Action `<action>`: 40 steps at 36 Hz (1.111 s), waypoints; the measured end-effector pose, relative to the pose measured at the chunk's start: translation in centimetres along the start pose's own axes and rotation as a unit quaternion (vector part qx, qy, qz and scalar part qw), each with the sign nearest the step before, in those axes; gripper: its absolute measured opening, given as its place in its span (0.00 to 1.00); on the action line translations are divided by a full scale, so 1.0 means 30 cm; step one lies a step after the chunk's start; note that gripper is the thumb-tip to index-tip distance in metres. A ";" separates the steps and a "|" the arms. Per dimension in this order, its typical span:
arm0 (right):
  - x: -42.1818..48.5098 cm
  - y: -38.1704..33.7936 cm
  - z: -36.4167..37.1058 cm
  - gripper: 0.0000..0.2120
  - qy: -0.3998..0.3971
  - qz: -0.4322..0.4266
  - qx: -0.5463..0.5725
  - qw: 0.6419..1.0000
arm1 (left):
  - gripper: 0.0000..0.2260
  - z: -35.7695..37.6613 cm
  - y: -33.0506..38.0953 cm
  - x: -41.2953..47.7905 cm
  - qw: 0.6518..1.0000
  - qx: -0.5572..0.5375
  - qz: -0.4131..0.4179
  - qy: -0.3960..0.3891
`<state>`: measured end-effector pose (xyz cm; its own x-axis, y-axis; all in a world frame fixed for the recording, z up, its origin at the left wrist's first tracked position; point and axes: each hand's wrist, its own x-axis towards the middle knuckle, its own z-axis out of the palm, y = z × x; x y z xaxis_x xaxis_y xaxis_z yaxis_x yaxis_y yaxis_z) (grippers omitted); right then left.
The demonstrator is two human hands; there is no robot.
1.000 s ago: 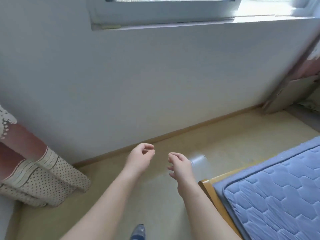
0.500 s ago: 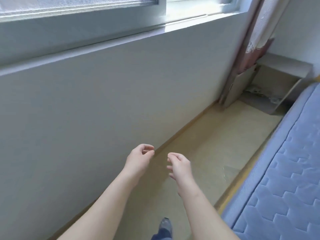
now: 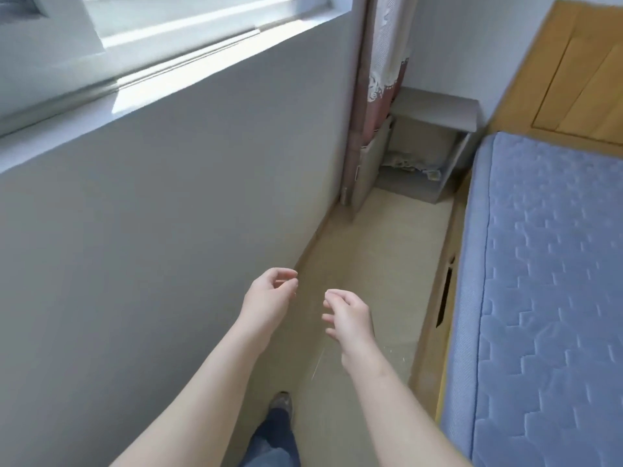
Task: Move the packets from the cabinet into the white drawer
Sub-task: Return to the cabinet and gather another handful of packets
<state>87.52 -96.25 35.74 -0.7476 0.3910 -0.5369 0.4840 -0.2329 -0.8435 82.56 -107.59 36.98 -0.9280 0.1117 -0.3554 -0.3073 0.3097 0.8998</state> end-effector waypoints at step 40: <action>2.137 -1.185 -0.780 0.03 0.152 0.016 0.083 0.985 | 0.05 1.355 1.037 2.079 0.989 0.067 -0.002 -0.129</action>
<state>33.03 -42.08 31.65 -0.5498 0.6235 -0.5558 0.4063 -0.3818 -0.8302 23.68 -52.60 32.52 -0.8366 0.3428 -0.4272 -0.2640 0.4310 0.8629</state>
